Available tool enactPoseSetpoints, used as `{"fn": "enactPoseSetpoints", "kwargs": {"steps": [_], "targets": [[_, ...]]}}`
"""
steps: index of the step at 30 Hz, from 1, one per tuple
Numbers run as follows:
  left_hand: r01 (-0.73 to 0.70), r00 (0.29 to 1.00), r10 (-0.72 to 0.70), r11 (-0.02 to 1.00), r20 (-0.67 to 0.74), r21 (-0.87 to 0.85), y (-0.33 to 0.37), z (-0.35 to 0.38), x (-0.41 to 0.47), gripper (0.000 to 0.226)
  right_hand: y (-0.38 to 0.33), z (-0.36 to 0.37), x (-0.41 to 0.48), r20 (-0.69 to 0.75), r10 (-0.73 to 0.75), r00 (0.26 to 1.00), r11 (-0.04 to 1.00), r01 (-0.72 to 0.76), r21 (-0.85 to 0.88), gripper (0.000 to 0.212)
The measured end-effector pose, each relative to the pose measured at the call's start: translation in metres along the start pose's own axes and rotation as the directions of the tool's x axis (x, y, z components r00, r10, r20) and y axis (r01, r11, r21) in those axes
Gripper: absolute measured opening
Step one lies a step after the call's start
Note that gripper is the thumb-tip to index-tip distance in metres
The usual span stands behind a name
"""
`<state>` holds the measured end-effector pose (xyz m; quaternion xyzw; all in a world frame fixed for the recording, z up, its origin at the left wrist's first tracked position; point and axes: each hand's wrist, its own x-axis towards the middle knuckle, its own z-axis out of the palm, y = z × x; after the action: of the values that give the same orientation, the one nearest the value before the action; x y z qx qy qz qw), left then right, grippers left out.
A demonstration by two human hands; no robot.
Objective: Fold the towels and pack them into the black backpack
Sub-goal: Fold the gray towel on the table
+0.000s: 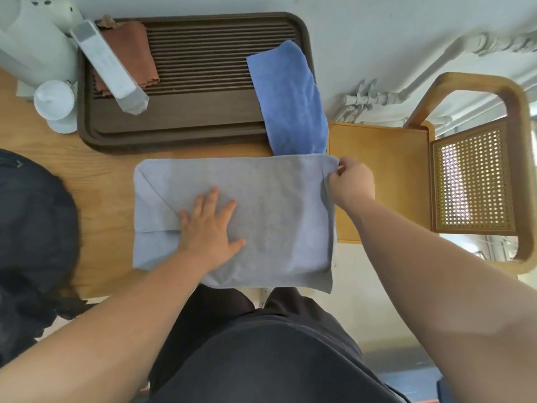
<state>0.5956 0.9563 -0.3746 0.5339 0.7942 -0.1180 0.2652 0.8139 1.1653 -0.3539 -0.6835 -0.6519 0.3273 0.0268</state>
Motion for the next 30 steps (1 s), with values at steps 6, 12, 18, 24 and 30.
{"fn": "enactPoseSetpoints", "kwargs": {"steps": [6, 12, 18, 24, 30], "targets": [[0.061, 0.996, -0.063, 0.998, 0.063, 0.025, 0.004, 0.005, -0.009, 0.109, 0.005, -0.011, -0.012, -0.111, -0.14, 0.984, 0.986, 0.129, -0.105, 0.051], [0.097, 0.995, -0.096, 0.99, -0.015, 0.105, 0.007, 0.005, -0.024, 0.1, 0.033, 0.028, -0.085, 0.316, -0.487, 0.814, 0.745, 0.576, -0.335, 0.054], [0.188, 0.982, -0.184, 0.973, -0.04, 0.132, -0.01, 0.017, -0.06, 0.089, 0.077, 0.022, -0.095, 0.524, -0.462, 0.716, 0.571, 0.692, -0.442, 0.117], [0.28, 0.96, -0.281, 0.955, -0.011, 0.093, -0.027, 0.03, -0.096, 0.086, 0.093, 0.005, -0.088, 0.558, -0.377, 0.739, 0.394, 0.673, -0.626, 0.129], [0.313, 0.949, -0.315, 0.946, -0.012, -0.082, -0.038, 0.026, -0.116, 0.073, 0.043, 0.031, -0.119, 0.525, -0.528, 0.668, 0.457, 0.744, -0.487, 0.102]]}}
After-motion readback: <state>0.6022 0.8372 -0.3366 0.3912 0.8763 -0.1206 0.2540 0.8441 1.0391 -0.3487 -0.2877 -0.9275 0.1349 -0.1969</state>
